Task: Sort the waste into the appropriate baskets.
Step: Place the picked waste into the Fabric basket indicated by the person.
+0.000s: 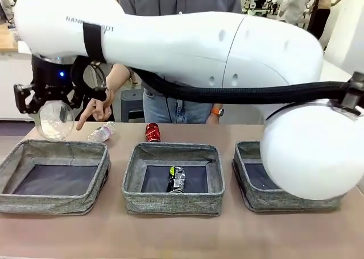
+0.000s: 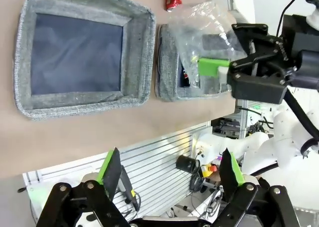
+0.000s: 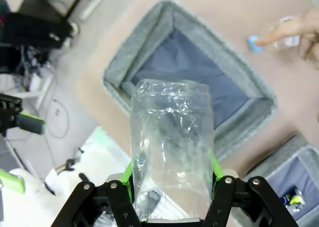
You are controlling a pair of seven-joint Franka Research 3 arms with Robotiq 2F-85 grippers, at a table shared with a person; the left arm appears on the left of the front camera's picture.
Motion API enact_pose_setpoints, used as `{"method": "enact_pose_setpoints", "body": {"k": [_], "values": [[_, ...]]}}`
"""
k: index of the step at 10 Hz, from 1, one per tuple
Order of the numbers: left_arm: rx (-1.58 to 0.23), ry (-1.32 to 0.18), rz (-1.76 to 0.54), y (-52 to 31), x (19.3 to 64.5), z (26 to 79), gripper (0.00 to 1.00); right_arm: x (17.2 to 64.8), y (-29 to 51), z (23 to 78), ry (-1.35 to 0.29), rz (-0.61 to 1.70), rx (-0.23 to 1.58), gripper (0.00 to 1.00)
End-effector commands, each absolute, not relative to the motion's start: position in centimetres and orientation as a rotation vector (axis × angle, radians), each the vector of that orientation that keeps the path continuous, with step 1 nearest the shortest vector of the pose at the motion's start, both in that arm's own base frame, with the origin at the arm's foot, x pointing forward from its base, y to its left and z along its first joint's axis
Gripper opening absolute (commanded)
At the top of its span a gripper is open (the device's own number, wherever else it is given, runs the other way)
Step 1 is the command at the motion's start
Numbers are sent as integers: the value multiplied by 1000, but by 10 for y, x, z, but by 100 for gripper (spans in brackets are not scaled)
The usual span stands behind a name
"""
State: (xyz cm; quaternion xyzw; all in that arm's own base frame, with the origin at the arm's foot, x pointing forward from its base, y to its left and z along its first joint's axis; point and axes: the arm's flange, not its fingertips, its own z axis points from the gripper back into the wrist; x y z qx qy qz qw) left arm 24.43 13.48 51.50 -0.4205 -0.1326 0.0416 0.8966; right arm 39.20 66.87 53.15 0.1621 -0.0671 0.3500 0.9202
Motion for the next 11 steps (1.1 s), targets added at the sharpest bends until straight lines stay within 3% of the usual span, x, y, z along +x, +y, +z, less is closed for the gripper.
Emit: {"method": "enact_pose_setpoints", "body": {"k": [1, 5, 9, 10, 11], "values": [[-877, -280, 102, 133, 246, 520, 100, 389, 704, 508, -130, 718, 231, 58], [-877, -280, 102, 133, 246, 520, 100, 404, 718, 455, -166, 817, 253, 58], [-877, -280, 102, 133, 246, 520, 100, 410, 724, 448, -174, 859, 269, 58], [-877, -280, 102, 133, 246, 520, 100, 411, 724, 446, -179, 863, 262, 100], [-877, -280, 102, 133, 246, 520, 100, 411, 723, 446, -175, 861, 268, 100]]}}
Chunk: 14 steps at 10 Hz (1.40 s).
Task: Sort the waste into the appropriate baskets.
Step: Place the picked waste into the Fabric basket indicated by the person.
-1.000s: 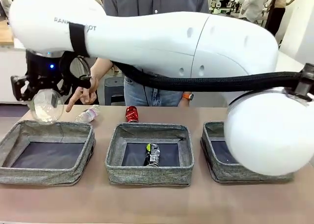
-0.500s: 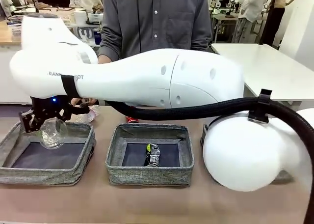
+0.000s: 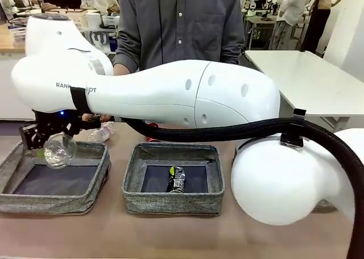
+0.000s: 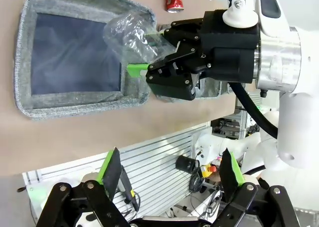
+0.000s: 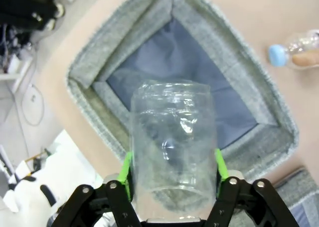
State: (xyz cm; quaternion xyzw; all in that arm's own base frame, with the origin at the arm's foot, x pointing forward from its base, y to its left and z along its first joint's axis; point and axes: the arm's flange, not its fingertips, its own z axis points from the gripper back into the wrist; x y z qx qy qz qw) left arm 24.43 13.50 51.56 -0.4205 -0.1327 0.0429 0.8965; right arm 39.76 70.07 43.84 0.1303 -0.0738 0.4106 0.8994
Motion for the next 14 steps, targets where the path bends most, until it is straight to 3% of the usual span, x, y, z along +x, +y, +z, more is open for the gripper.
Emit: {"method": "enact_pose_setpoints", "body": {"k": [1, 9, 10, 14], "values": [[-877, -280, 102, 133, 246, 520, 100, 411, 721, 447, -182, 857, 272, 100], [-877, -280, 102, 133, 246, 520, 100, 413, 700, 453, -171, 794, 236, 100], [-877, -280, 102, 133, 246, 520, 100, 417, 667, 470, -142, 779, 170, 100], [-877, -280, 102, 133, 246, 520, 100, 383, 532, 507, -85, 840, 315, 100]]}}
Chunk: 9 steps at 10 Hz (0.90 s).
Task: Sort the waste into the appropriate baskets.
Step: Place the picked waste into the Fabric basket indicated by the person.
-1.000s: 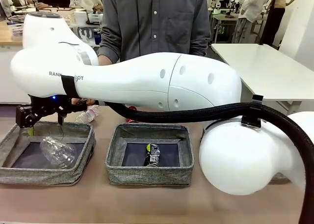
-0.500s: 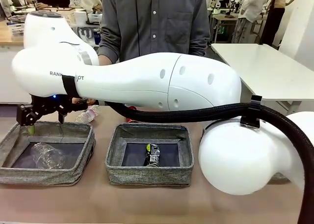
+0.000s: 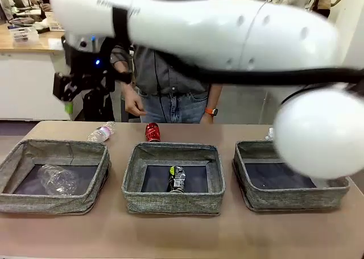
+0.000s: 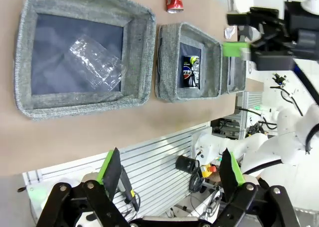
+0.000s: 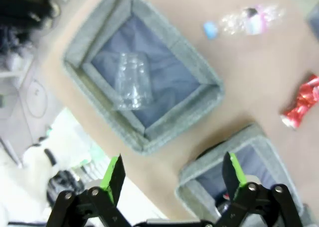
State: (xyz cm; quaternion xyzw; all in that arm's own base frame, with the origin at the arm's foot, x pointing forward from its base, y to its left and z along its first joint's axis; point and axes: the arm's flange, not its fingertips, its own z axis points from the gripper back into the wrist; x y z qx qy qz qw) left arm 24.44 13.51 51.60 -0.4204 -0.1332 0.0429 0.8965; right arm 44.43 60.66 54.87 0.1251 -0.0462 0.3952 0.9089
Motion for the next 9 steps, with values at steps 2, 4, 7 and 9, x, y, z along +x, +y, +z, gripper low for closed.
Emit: {"method": "enact_pose_setpoints", "body": {"k": [2, 4, 7, 9], "values": [[-877, -280, 102, 133, 246, 520, 100, 353, 501, 498, -165, 780, 361, 100], [-877, -280, 102, 133, 246, 520, 100, 340, 500, 492, -166, 730, 400, 100], [-877, -280, 102, 133, 246, 520, 100, 417, 579, 550, -130, 788, 324, 100], [-871, -277, 90, 135, 245, 517, 100, 407, 567, 541, -139, 763, 330, 100]]}}
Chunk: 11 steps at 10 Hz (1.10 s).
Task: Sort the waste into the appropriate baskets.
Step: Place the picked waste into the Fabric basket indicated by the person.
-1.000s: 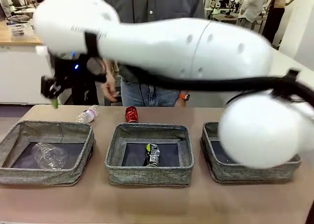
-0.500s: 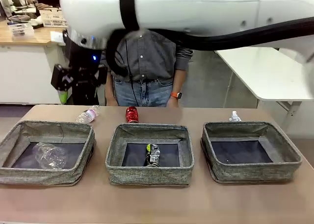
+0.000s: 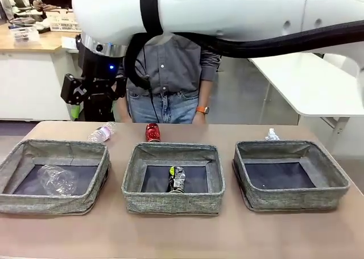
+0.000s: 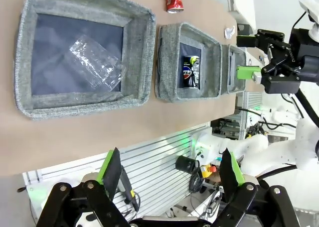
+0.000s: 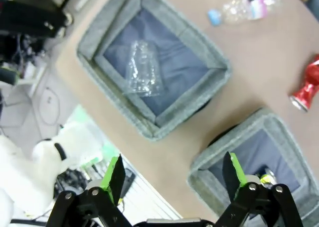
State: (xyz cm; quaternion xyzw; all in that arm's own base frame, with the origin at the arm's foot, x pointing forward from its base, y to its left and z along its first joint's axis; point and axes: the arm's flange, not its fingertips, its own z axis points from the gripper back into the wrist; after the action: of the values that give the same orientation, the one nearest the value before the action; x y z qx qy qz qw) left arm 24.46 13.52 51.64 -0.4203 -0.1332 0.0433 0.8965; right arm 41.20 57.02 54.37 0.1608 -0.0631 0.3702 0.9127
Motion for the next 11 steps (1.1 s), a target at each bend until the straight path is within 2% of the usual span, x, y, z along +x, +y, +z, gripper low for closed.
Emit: {"method": "enact_pose_setpoints", "body": {"k": [1, 3, 4, 6, 7, 10, 11], "values": [[-962, -233, 8, 113, 268, 513, 100, 400, 529, 546, -208, 656, 451, 100], [-1131, -289, -157, 45, 317, 520, 100, 370, 434, 565, -286, 542, 496, 100], [-1093, -362, -161, 18, 331, 521, 100, 356, 389, 572, -263, 518, 544, 100], [-1144, -401, -147, -7, 346, 516, 100, 335, 302, 574, -264, 386, 641, 100], [-1191, -419, -116, -13, 352, 510, 100, 328, 256, 567, -285, 412, 776, 100], [-1292, -394, -138, -23, 361, 497, 100, 342, 159, 500, -3, 348, 1128, 100], [-1310, -385, -138, -23, 363, 493, 100, 342, 143, 484, -39, 332, 1240, 100]]}}
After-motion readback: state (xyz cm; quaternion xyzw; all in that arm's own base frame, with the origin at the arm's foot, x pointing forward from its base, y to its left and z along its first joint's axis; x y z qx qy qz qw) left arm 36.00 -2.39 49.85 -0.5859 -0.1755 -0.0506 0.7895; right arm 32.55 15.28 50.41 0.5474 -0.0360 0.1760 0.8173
